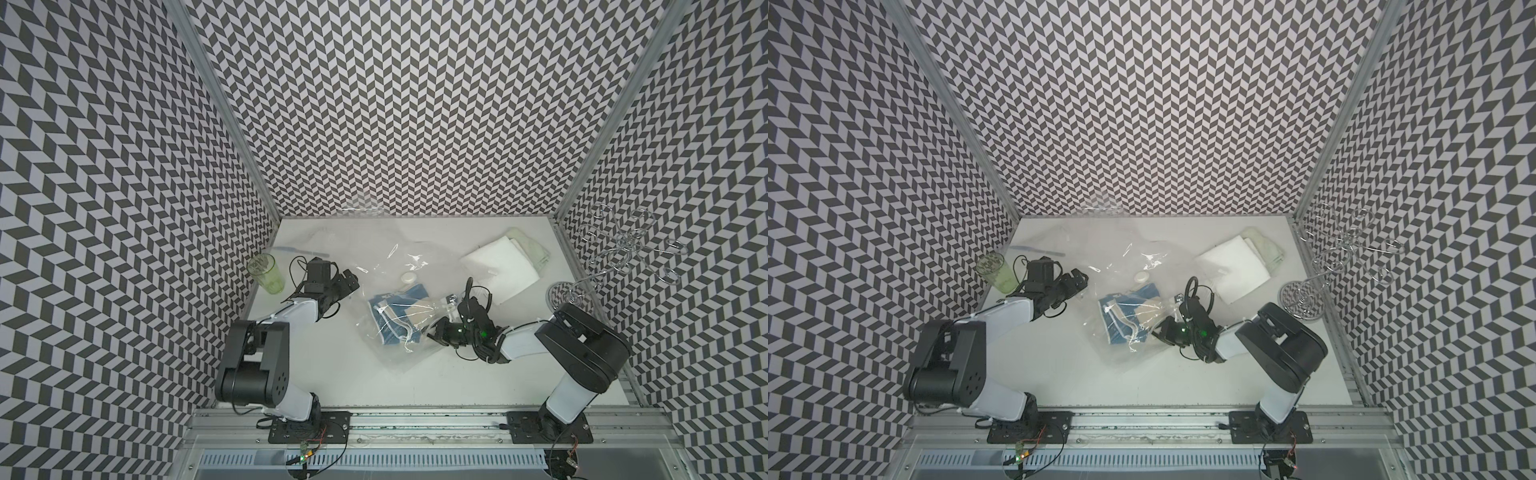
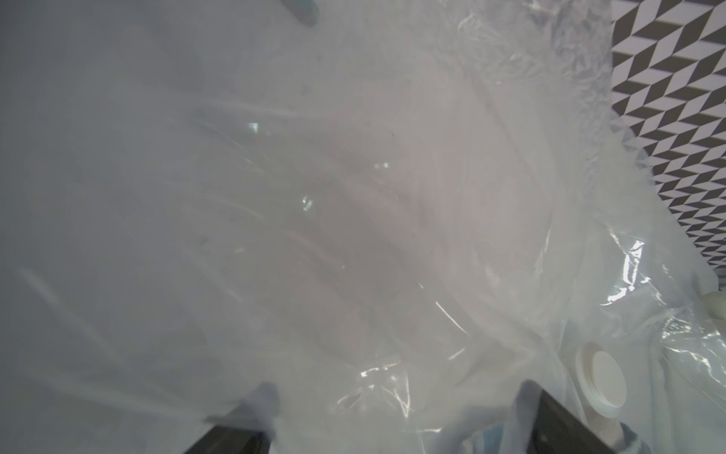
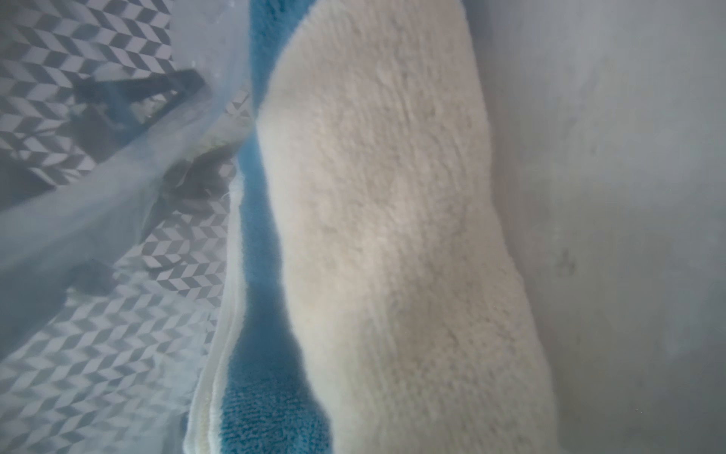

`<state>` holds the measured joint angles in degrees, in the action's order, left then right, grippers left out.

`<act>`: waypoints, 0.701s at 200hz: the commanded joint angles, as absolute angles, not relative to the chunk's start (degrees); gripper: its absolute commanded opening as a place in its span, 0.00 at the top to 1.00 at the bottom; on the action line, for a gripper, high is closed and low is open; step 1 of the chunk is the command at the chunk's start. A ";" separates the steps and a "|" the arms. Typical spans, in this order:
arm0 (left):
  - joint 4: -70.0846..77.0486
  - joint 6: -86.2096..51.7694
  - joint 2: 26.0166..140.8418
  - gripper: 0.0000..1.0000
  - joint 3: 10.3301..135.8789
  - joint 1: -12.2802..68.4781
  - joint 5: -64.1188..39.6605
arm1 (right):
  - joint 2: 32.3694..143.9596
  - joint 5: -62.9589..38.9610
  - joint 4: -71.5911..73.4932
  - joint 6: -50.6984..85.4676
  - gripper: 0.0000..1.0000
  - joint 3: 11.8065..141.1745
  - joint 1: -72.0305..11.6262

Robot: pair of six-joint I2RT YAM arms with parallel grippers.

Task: Place the folded towel into the vacuum bag
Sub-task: Adjust the vacuum bag at the center of the board.

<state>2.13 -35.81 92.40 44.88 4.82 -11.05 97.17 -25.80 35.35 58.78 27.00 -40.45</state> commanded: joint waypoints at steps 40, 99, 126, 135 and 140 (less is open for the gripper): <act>1.92 -26.04 111.51 0.08 68.47 14.02 -20.14 | 88.11 -21.97 23.96 57.31 0.91 23.20 -42.71; -15.86 -23.20 99.89 0.08 64.43 13.62 -6.85 | 92.20 -18.60 32.67 60.59 0.91 27.05 -43.33; -23.66 -20.86 89.73 0.08 62.56 15.49 -1.29 | 92.28 -18.20 34.20 59.94 0.91 27.06 -43.50; -25.97 -20.22 87.33 0.08 62.94 17.52 0.09 | 92.31 -18.11 34.28 59.15 0.91 27.16 -43.48; -27.05 -19.91 86.10 0.08 63.25 18.86 0.61 | 92.26 -17.94 34.25 58.62 0.91 27.16 -43.51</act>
